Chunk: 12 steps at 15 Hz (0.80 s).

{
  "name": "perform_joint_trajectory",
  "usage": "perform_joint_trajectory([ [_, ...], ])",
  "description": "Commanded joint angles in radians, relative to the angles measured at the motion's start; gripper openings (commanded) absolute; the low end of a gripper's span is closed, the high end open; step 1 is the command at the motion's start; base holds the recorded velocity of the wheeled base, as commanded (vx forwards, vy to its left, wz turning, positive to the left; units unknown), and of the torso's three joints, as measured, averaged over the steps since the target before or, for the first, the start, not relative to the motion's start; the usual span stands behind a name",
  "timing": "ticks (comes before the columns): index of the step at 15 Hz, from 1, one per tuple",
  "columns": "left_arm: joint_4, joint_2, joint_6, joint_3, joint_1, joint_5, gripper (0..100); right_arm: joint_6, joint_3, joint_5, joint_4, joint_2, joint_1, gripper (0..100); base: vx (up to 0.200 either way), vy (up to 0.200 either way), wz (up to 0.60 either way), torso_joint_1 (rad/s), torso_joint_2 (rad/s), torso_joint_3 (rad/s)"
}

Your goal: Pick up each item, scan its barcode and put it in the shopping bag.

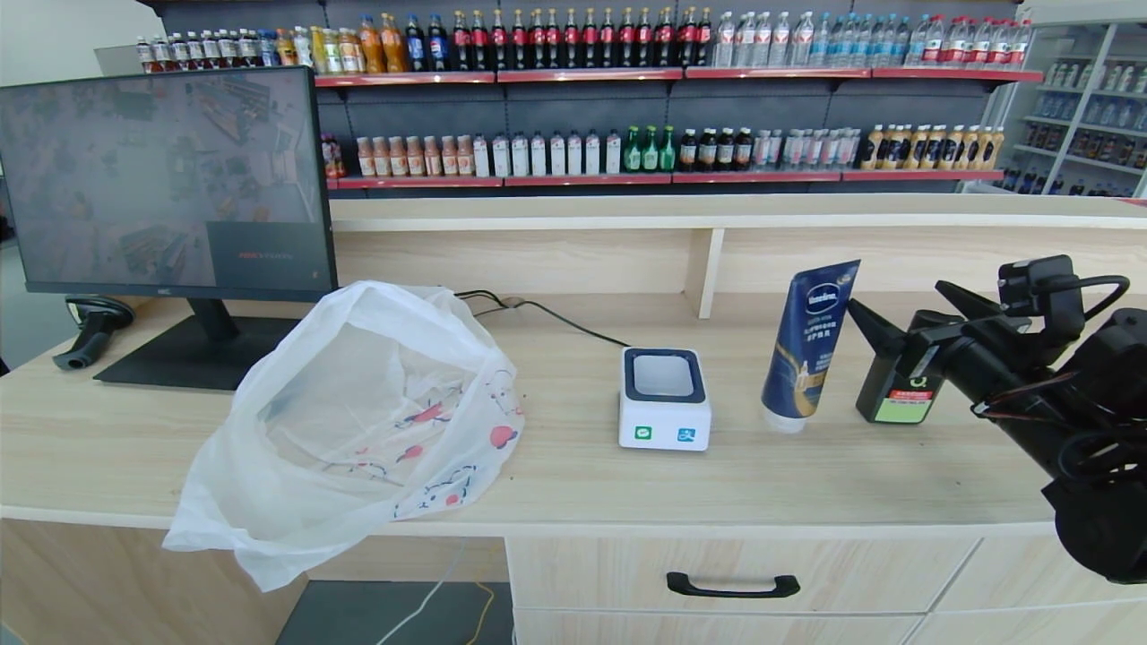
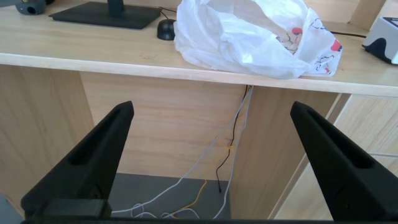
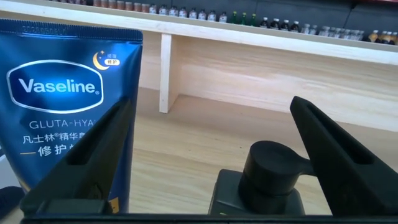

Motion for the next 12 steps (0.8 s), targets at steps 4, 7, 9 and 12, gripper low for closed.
perform_joint_trajectory([
  [4, 0.0, 0.0, 0.0, 0.0, 0.0, 0.0, 100, 0.001, -0.01, 0.001, -0.001, 0.014, 0.0, 100, 0.0, 0.0, 0.0, 0.0, 0.0, 0.0],
  [7, 0.0, 0.0, 0.0, 0.0, 0.0, 0.0, 100, 0.001, -0.021, 0.001, -0.001, 0.023, 0.001, 100, 0.0, 0.0, 0.0, 0.0, 0.0, 0.0],
  [9, 0.0, 0.0, 0.0, 0.0, 0.0, 0.0, 100, 0.001, -0.024, 0.001, -0.001, 0.025, 0.001, 100, 0.0, 0.0, 0.0, 0.0, 0.0, 0.0],
  [12, 0.0, 0.0, 0.0, 0.0, 0.0, 0.0, 100, 0.003, -0.024, 0.001, -0.001, 0.031, 0.001, 100, 0.0, 0.0, 0.0, 0.0, 0.0, 0.0],
])
